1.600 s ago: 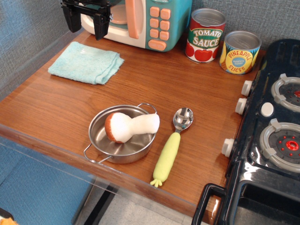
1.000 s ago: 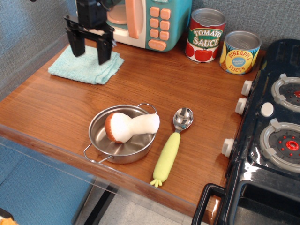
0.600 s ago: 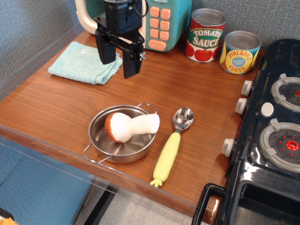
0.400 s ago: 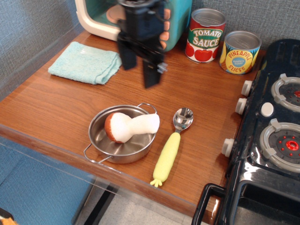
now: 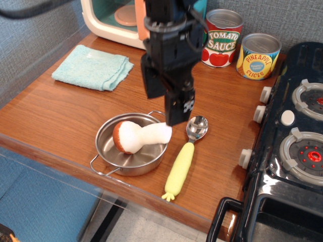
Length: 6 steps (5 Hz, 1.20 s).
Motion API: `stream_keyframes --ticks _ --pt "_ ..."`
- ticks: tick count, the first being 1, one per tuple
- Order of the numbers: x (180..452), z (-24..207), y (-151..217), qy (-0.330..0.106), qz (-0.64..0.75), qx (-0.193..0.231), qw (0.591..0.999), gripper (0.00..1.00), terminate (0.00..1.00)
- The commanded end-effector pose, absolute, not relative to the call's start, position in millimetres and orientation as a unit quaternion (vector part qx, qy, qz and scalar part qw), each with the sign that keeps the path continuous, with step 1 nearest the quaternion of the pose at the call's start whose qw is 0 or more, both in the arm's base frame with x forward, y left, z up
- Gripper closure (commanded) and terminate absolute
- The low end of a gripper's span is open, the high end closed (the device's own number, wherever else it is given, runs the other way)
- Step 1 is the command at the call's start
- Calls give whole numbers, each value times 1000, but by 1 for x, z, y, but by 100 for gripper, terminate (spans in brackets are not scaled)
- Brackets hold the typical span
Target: Pick up the mushroom and place it on the blue towel.
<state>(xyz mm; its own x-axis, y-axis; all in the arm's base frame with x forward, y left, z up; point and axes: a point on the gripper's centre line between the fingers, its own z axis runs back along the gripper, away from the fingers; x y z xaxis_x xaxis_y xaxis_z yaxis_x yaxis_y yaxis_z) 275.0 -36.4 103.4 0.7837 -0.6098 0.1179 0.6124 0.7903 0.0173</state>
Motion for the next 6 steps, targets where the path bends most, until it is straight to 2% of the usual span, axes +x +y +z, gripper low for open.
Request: stream_keyframes --ticks 1,3,4,5,6 --pt "277 79 -24 -68 -319 7 945 0 0" --pt "282 52 -24 -52 -287 14 956 0 0" --pt "285 47 -24 -45 -280 19 959 0 0" --pt "286 45 -25 -43 -278 13 960 100 0" --pt "288 54 -23 -50 -274 15 960 100 0"
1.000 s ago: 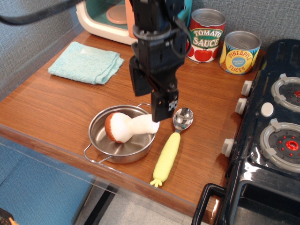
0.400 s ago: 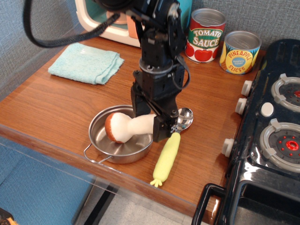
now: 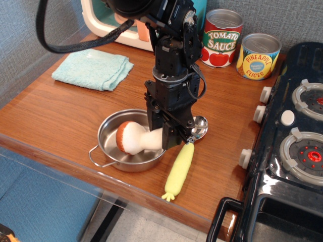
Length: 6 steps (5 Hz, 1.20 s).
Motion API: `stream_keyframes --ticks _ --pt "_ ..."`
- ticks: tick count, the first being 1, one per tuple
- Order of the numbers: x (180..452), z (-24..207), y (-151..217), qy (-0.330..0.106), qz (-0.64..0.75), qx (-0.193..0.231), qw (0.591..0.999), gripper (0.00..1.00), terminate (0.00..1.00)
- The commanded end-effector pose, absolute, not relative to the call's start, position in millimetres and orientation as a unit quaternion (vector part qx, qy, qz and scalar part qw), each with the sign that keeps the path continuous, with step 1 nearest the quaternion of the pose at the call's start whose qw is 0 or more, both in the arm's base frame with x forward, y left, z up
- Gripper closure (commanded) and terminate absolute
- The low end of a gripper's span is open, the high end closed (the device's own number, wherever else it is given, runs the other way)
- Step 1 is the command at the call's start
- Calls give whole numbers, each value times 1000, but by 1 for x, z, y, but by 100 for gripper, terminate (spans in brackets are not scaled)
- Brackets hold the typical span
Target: Pick up the mushroom and place it on the blue towel.
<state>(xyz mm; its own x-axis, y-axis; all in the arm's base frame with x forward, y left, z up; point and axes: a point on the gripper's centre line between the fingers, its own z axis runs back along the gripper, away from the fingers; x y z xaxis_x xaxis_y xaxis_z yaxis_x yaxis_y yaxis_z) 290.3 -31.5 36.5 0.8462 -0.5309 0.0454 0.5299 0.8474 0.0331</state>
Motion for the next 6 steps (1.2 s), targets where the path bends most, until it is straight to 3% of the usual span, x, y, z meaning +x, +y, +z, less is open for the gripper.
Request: stream_keyframes --ticks 1,2,3,6 --pt "291 88 -15 -79 -261 15 962 100 0" --pt "303 121 3 -109 -222 24 969 100 0" --pt "338 131 40 -101 -156 8 982 100 0" --pt "401 108 142 -65 -32 16 997 100 0"
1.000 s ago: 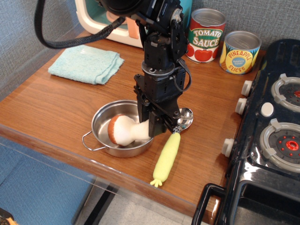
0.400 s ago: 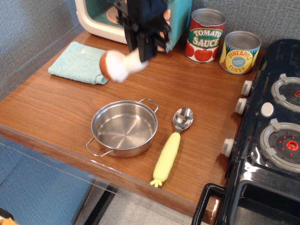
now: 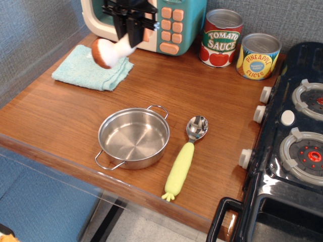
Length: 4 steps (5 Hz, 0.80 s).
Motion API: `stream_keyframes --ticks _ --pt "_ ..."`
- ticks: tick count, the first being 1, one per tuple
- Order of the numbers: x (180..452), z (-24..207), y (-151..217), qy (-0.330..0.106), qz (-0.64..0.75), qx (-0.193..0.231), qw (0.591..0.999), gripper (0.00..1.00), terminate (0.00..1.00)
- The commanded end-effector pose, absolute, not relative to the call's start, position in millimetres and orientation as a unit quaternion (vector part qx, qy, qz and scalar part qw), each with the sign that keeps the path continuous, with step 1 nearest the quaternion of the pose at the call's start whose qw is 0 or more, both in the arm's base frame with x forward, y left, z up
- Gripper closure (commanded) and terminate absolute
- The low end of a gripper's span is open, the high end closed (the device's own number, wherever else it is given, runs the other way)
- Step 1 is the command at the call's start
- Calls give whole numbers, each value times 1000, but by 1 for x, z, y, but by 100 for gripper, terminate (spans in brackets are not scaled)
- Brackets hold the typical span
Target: Pick up the mushroom and place it on the blue towel.
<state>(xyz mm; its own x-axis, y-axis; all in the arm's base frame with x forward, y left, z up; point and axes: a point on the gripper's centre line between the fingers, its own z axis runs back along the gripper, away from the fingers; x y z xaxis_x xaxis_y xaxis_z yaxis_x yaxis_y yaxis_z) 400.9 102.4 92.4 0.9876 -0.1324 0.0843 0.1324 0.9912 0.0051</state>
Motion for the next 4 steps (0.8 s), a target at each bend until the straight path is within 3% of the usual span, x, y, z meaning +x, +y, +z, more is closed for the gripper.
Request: stream_keyframes --ticks 1,2,3,4 --pt "406 102 158 -51 -13 19 998 100 0" --pt "402 100 166 -52 -2 26 998 100 0" --pt "399 103 166 -52 -4 40 998 0 0" --pt "394 111 169 -57 4 62 996 0 0"
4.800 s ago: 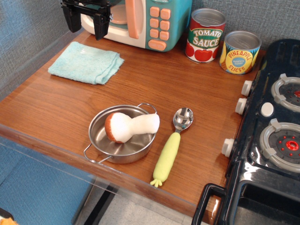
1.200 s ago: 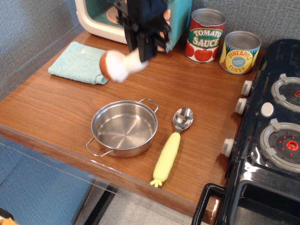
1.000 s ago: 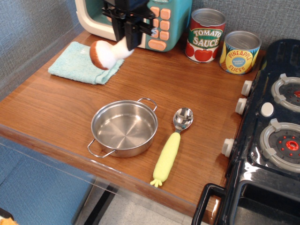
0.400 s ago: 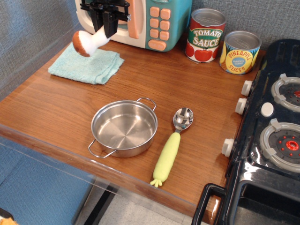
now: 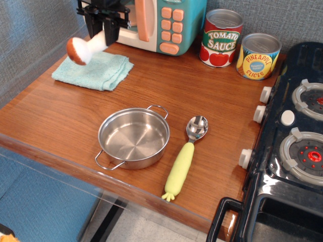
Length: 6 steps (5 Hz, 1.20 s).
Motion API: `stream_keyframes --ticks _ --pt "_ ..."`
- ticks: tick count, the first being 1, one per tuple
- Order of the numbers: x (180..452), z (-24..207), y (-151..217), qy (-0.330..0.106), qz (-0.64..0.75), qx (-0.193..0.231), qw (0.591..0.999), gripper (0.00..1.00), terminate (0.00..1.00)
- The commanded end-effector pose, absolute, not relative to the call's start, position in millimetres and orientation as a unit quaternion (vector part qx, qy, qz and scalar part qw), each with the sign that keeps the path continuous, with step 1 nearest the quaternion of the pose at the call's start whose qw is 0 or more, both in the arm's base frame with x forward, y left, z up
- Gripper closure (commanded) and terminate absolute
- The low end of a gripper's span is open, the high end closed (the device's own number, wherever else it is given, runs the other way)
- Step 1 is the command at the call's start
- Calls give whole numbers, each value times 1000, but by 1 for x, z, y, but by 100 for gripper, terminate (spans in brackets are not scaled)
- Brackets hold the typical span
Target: Pick up the mushroom and place it on the blue towel.
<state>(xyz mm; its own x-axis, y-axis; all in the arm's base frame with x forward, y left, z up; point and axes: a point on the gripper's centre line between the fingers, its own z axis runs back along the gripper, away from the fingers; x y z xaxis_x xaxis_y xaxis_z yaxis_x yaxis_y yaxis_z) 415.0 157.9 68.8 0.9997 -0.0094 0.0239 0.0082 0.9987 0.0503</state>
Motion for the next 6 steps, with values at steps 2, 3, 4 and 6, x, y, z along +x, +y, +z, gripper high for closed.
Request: stream_keyframes --ticks 2,3,4,6 --pt "383 132 163 -62 0 92 994 0 0" --pt "380 139 158 -72 -3 90 993 0 0" --pt "378 135 157 -71 -5 71 995 0 0" --pt "378 135 157 -71 -5 71 995 0 100"
